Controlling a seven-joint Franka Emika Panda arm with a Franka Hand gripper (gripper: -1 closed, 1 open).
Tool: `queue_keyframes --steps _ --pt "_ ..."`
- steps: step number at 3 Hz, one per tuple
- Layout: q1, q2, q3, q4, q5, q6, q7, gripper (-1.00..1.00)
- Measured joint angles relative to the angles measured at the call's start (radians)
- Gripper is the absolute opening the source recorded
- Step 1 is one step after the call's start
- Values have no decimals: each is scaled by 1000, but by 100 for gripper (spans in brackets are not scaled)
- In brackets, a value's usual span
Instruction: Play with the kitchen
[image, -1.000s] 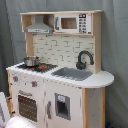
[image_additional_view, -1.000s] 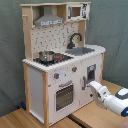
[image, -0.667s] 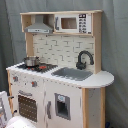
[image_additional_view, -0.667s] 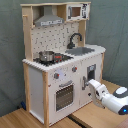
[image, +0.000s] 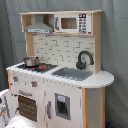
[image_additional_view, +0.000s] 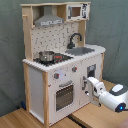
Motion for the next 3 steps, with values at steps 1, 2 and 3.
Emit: queue_keyframes --steps 1,2,3 --pt "-34 0 -5 6 -45 26 91 100" --pt "-77 0 -5 25 -86 42 175 100" --pt "-145 -6 -16 59 -111 95 201 100"
